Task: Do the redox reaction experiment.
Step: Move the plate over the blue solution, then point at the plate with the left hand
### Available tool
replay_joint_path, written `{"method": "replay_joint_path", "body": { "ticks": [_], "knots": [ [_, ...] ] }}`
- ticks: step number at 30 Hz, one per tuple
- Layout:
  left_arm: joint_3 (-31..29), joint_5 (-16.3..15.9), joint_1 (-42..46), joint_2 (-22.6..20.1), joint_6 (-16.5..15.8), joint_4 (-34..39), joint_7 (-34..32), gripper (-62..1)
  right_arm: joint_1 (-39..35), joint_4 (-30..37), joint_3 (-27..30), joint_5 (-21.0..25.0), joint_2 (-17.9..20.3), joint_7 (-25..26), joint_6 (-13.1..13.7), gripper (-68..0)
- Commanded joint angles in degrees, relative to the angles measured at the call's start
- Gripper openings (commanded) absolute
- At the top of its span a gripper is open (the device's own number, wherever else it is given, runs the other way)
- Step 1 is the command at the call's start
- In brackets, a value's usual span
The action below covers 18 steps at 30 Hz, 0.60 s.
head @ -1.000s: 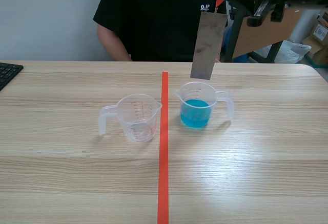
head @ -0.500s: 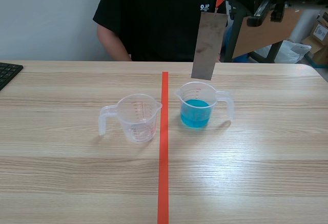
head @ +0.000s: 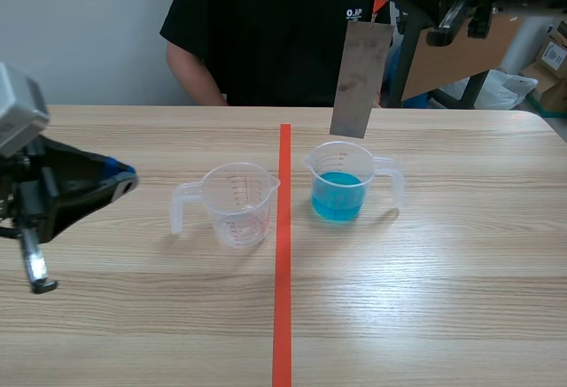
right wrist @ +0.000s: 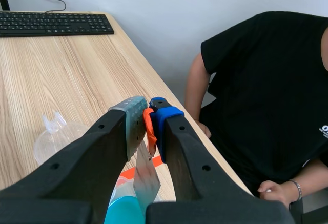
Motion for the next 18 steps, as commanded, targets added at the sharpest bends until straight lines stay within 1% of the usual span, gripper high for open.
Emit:
{"method": "replay_joint_path", "body": {
  "ticks": [1,4,8,15,18],
  "knots": [
    [1.20,1.05,-3.17,3.50,0.37,-0.68,0.09,-57.7,1.31,0.42,0.72,0.87,0.59,0.90,0.31,-66.0],
    [5.35,4.46,-9.57,9.14,0.44,-2.49,3.04,-57.7,1.31,0.42,0.72,0.87,0.59,0.87,0.31,-66.0],
    [9.05,7.32,-15.78,15.54,0.46,-5.79,5.92,-57.7,1.31,0.42,0.72,0.87,0.59,0.90,0.31,-66.0],
    [13.84,12.83,-24.39,26.21,0.63,-17.25,6.56,-57.7,1.31,0.42,0.72,0.87,0.59,0.90,0.31,-66.0],
    [15.26,13.14,-27.30,29.86,2.01,-22.32,6.05,-57.7,1.31,0.42,0.72,0.87,0.59,0.92,0.31,-66.0]
  ]
}}
